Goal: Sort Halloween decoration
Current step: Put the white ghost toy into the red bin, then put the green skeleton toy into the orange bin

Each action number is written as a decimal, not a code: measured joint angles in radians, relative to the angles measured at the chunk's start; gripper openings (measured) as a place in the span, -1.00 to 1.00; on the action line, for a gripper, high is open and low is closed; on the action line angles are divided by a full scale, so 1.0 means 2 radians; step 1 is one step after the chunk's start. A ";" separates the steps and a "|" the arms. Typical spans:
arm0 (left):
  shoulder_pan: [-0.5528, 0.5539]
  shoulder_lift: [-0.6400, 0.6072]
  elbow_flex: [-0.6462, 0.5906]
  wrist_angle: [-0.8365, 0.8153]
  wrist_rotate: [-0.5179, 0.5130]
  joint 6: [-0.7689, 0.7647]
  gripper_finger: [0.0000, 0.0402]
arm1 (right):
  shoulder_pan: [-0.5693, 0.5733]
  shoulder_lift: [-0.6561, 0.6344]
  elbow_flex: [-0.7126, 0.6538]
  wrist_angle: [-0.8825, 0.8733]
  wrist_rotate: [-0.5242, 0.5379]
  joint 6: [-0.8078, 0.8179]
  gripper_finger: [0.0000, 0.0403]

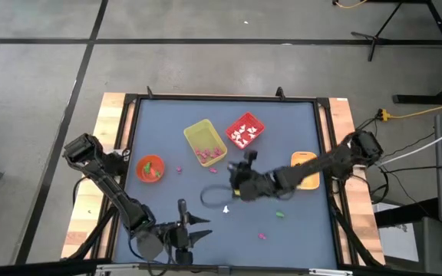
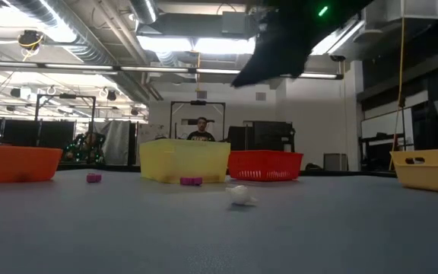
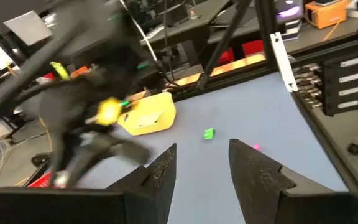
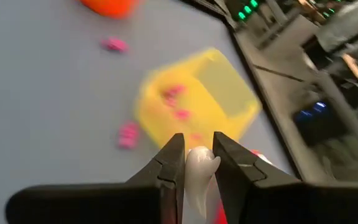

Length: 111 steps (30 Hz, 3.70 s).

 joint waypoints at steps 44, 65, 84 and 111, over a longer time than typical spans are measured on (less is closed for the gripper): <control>-0.026 -0.086 0.000 -0.249 0.046 -0.309 -0.35 | -0.299 0.002 0.000 -0.070 -0.223 -0.015 -0.17; -0.033 -0.144 0.000 -0.650 0.340 -0.449 -0.35 | -0.299 0.002 0.000 -0.073 -0.223 -0.015 -0.07; -0.042 -0.144 -0.090 -0.609 0.412 -0.446 -0.35 | -0.299 0.002 0.000 -0.073 -0.223 -0.015 -0.07; -0.042 -0.144 -0.200 -0.459 0.449 -0.445 -0.35 | -0.299 0.002 0.000 -0.073 -0.223 -0.015 -0.07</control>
